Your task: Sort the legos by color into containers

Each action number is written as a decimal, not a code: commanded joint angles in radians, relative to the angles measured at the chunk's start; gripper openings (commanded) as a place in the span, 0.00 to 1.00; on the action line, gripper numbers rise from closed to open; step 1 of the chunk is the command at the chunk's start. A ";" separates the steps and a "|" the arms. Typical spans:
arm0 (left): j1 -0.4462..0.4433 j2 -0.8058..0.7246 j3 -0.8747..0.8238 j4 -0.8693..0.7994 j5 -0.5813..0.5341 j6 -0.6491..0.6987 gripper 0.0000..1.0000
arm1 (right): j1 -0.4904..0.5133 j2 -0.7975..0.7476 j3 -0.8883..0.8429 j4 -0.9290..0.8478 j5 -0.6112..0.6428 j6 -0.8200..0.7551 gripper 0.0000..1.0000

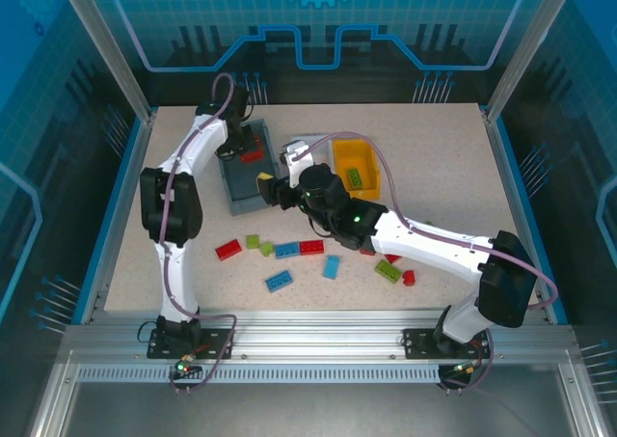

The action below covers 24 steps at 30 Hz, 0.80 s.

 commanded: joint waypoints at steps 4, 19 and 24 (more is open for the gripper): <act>0.008 0.097 0.098 -0.017 0.017 0.030 0.00 | 0.007 -0.023 -0.010 -0.009 0.022 0.021 0.72; 0.006 0.013 0.005 0.069 0.070 -0.011 0.32 | -0.001 -0.155 -0.148 -0.072 0.066 0.060 0.74; -0.004 -0.130 -0.064 0.075 0.075 -0.025 0.33 | -0.043 -0.261 -0.197 -0.239 0.141 0.136 0.76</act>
